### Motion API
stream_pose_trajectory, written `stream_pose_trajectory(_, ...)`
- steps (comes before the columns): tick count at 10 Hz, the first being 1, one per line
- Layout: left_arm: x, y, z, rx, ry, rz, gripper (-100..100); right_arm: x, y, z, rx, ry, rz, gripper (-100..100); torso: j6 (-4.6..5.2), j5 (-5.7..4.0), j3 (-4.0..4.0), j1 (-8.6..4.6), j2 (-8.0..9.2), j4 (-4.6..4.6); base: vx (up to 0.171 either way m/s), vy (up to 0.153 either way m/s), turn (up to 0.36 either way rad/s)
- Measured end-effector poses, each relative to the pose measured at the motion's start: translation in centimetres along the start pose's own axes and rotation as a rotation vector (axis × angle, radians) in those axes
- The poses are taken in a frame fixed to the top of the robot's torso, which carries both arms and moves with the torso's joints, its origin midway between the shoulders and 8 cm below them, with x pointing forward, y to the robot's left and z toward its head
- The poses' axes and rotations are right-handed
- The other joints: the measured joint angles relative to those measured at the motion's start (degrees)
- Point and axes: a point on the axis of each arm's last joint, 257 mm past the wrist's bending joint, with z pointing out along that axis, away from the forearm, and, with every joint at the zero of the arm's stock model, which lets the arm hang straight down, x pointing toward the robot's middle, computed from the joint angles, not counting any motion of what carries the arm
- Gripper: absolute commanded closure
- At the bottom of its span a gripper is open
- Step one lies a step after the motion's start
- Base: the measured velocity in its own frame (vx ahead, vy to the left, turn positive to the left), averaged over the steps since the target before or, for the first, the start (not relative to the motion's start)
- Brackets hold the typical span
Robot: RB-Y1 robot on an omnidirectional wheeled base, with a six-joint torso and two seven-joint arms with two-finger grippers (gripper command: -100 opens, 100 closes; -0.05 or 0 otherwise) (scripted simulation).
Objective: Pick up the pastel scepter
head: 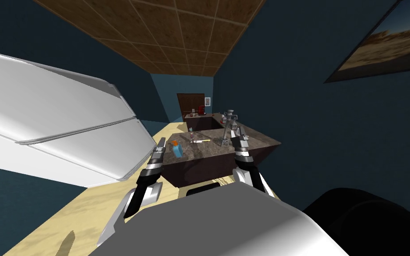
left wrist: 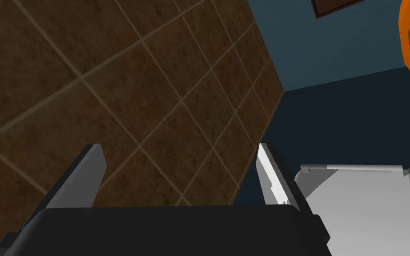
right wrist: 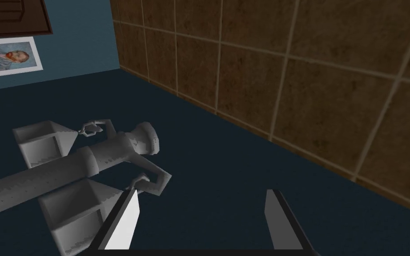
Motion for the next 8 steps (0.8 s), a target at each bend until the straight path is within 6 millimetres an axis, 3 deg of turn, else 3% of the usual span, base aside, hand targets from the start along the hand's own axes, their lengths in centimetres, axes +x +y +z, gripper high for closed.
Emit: stream_pose_trajectory(8,1.9,8.7,0.2,-0.154,0.136,0.325,-100,0.0,0.0,0.0,0.0,0.0,0.0,0,0.0,-0.02,-0.09,-0.04,-0.17,-0.03,-0.027,-0.121,-0.097)
